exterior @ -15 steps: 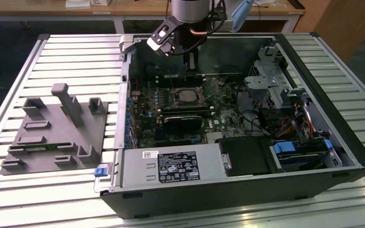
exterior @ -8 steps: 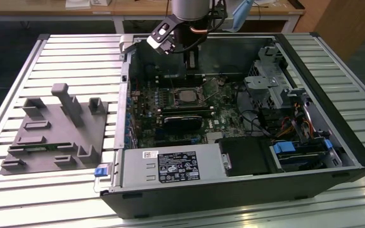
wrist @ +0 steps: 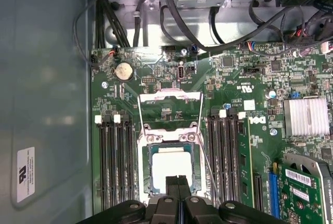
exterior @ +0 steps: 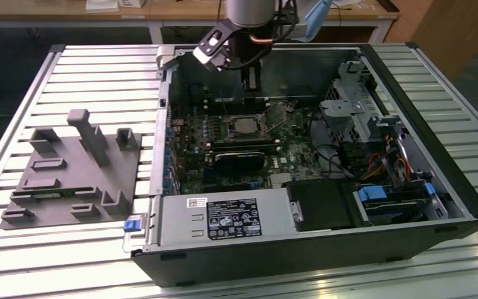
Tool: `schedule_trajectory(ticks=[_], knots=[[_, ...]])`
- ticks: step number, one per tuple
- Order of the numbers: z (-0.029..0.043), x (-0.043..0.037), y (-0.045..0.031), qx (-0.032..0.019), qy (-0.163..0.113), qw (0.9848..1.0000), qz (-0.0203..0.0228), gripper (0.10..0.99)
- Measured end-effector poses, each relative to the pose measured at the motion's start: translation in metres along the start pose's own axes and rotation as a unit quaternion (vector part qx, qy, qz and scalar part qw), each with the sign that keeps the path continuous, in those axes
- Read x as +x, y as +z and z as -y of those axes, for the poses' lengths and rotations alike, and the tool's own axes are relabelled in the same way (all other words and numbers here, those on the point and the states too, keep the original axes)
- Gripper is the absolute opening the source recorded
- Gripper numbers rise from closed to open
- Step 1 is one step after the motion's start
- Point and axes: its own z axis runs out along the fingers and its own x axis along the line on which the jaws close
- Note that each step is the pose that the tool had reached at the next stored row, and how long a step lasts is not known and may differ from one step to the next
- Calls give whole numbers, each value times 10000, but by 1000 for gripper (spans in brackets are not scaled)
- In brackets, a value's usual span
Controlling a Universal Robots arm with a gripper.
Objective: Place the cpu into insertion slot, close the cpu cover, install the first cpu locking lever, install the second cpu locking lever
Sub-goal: 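Close the cpu cover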
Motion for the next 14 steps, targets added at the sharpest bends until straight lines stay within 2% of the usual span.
schedule_trajectory(ticks=[14], knots=[[-114,7,9,0,0,10000,0,106]])
